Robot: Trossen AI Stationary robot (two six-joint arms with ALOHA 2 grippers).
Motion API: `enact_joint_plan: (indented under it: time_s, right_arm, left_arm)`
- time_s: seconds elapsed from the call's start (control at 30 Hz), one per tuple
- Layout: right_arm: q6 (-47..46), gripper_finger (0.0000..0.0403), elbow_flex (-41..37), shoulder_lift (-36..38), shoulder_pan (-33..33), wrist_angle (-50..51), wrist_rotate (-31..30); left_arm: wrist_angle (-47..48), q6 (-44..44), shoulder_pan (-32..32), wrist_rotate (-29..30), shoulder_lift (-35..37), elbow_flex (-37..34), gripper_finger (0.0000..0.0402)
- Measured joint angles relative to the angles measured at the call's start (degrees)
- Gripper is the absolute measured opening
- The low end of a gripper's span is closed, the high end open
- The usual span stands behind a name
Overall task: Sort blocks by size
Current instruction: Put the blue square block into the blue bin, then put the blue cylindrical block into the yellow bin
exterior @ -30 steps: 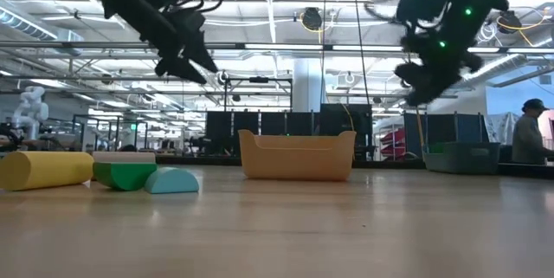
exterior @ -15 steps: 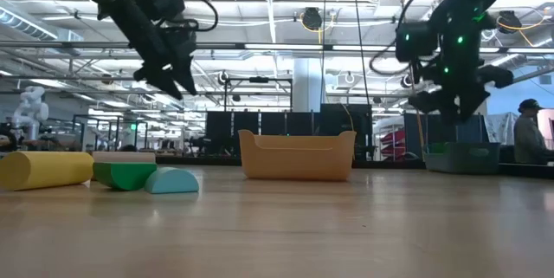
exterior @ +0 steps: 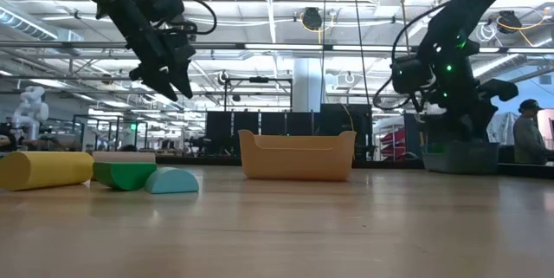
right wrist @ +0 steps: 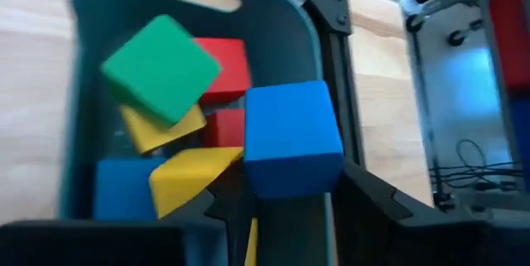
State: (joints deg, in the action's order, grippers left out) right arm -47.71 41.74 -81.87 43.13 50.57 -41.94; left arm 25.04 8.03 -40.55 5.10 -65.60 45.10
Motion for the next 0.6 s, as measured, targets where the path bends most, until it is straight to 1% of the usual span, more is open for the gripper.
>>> enact_joint_plan:
  time_s: [0.2, 0.4, 0.5, 0.6]
  right_arm:
    - [-0.59, 0.0159, 0.0, -1.31, 0.41, -0.05, -0.66]
    - [1.8, 0.0205, 0.0, -0.17, 0.31, -0.94, -0.78]
    - [3.07, 0.0226, 0.0, 1.51, 0.25, -1.59, -0.29]
    - [3.62, 0.024, 0.0, 3.7, -1.16, -2.32, 0.21]
  left_arm:
    - [1.32, 0.16, -0.01, 4.91, 0.0, 0.0, 0.0276]
    - [1.84, 0.54, 0.01, 5.45, 0.0, 0.0, 0.0276]
    - [2.35, 1.47, -0.04, 5.82, 0.0, 0.0, 0.0276]
    - [3.5, 2.16, -0.84, 6.1, -0.01, 0.0, 0.0276]
